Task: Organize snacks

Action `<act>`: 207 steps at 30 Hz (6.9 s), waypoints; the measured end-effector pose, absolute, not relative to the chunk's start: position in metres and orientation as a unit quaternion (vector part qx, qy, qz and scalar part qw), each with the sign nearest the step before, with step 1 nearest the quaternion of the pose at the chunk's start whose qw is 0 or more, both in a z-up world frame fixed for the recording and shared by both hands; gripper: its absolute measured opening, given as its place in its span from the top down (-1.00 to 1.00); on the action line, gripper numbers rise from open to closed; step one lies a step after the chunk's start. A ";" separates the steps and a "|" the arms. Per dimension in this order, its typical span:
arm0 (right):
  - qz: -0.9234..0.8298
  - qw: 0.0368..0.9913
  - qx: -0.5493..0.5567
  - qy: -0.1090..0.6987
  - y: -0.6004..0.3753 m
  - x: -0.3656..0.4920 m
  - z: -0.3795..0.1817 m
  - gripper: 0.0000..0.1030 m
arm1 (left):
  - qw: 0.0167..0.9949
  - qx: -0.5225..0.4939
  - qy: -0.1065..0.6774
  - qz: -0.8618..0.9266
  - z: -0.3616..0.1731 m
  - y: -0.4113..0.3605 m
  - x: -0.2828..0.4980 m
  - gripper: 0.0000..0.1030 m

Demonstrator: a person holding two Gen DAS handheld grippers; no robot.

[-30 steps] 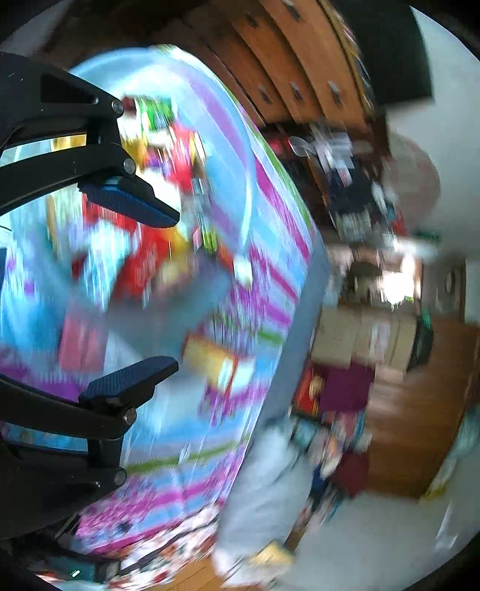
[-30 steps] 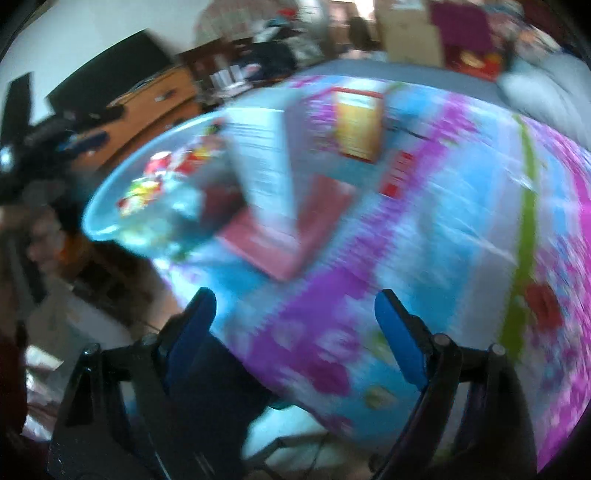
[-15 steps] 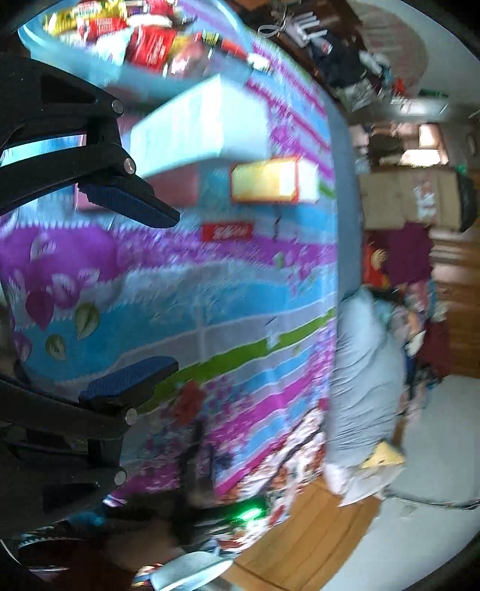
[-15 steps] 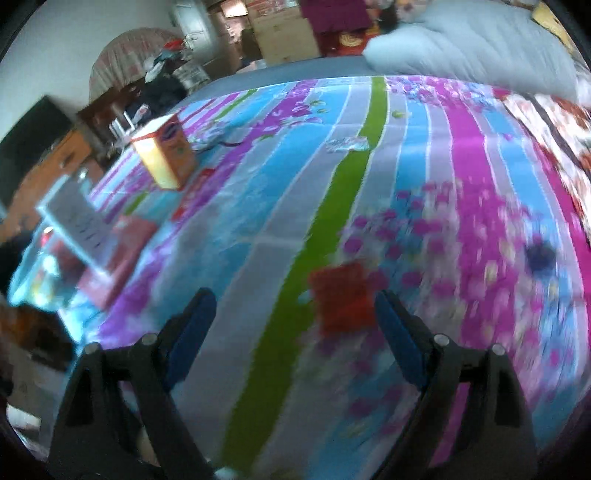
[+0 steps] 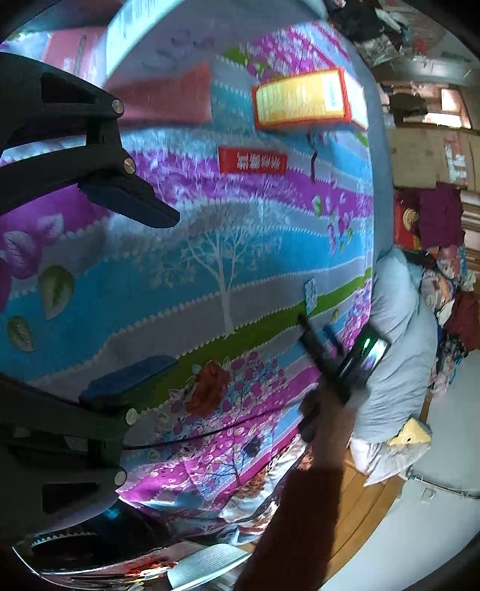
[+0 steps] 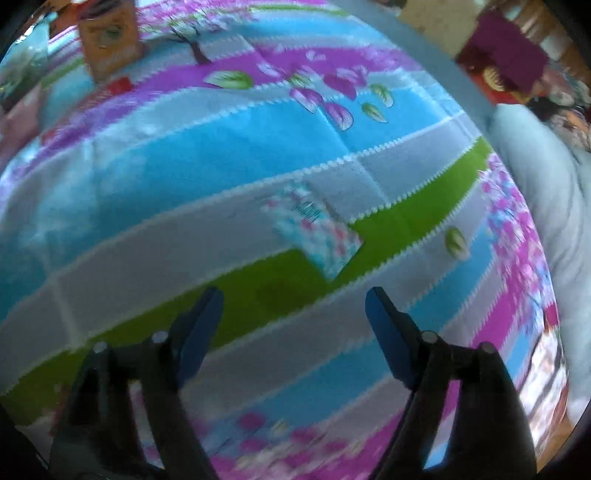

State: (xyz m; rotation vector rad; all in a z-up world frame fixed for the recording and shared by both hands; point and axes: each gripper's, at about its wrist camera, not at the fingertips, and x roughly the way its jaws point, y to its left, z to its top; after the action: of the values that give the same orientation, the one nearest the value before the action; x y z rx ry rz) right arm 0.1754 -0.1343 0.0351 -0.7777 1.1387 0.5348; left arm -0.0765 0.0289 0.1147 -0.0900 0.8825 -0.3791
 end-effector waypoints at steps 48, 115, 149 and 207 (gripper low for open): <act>0.166 0.852 0.074 0.492 -0.167 -0.100 0.072 -0.35 | 0.867 -0.111 0.458 -0.164 0.089 0.017 -0.061 -0.42; 0.363 0.889 -0.054 0.274 0.128 -0.073 0.272 -0.01 | 0.950 -0.110 0.262 0.128 0.291 0.259 -0.172 0.30; 0.463 0.796 -0.117 0.371 0.304 -0.110 0.214 -0.01 | 0.914 -0.177 0.314 0.186 0.231 0.364 -0.233 0.30; 0.040 0.879 0.025 0.474 -0.138 -0.106 0.058 -1.00 | 0.882 -0.036 0.456 -0.114 0.095 0.005 -0.079 -0.98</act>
State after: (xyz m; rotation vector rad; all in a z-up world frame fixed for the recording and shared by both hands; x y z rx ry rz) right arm -0.1064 -0.1383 0.0582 0.0532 0.9877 0.0837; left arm -0.0786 0.0049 0.0946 -0.0740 0.9503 -0.2374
